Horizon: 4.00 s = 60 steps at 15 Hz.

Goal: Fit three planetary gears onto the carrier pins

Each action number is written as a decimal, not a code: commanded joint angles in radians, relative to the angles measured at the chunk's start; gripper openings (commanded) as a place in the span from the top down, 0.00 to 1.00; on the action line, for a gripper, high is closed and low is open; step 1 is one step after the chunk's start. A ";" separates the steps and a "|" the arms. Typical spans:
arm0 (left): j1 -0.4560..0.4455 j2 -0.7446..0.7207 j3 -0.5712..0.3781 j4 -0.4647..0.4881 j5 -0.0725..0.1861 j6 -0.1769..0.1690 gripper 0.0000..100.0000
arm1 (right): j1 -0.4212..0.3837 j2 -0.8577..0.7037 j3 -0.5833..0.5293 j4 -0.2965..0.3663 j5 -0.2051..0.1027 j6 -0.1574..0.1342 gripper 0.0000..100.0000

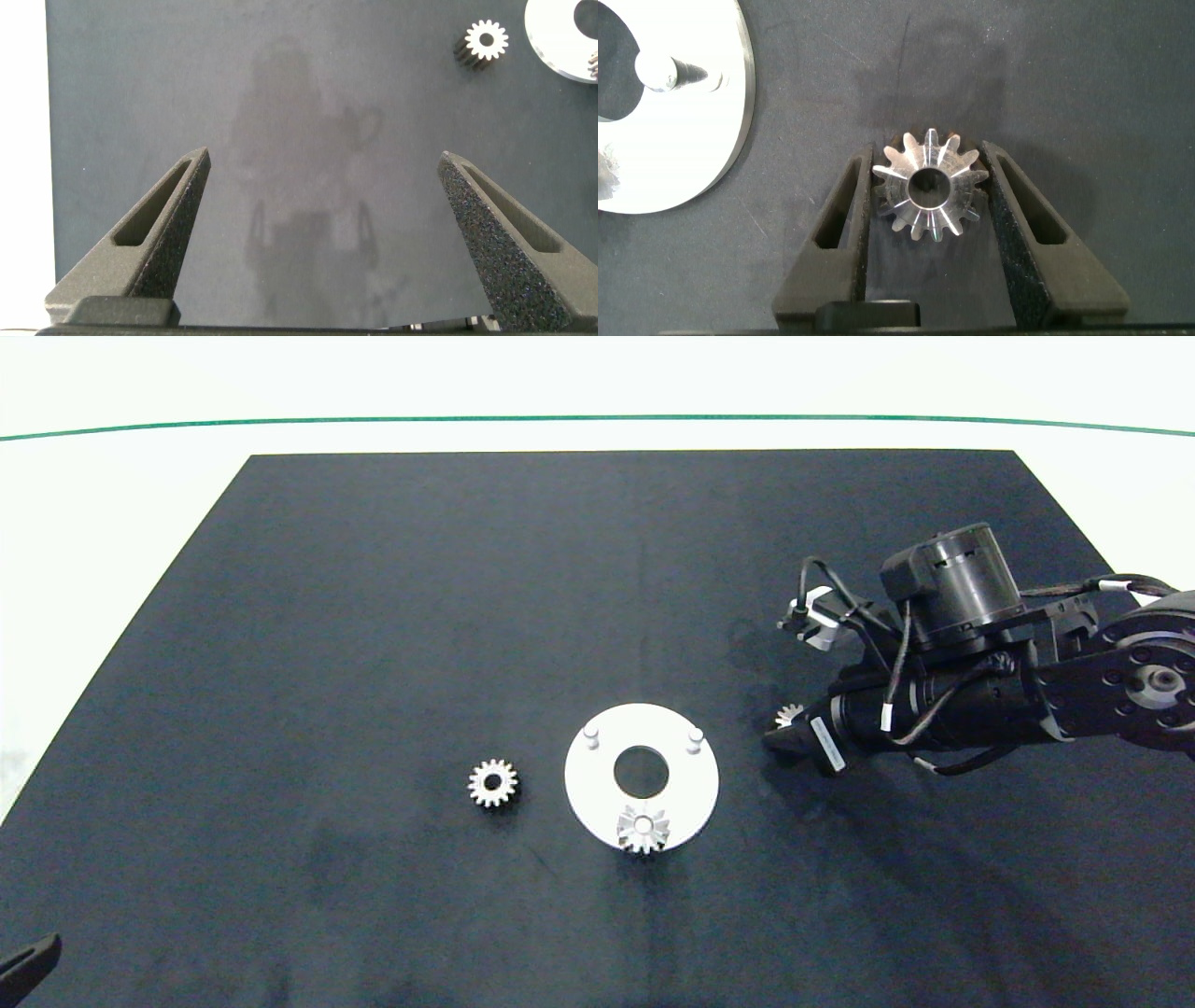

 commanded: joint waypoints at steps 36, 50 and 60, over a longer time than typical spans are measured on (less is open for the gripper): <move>0.000 -0.004 -0.026 0.013 0.001 0.001 0.00 | 0.025 -0.028 0.001 0.010 -0.013 -0.008 0.00; 0.000 -0.006 -0.026 0.013 0.001 0.001 0.00 | 0.022 -0.028 0.020 0.005 -0.013 -0.005 0.14; -0.002 -0.004 -0.026 0.012 0.000 0.001 0.00 | 0.015 -0.008 0.009 -0.015 -0.015 -0.010 0.35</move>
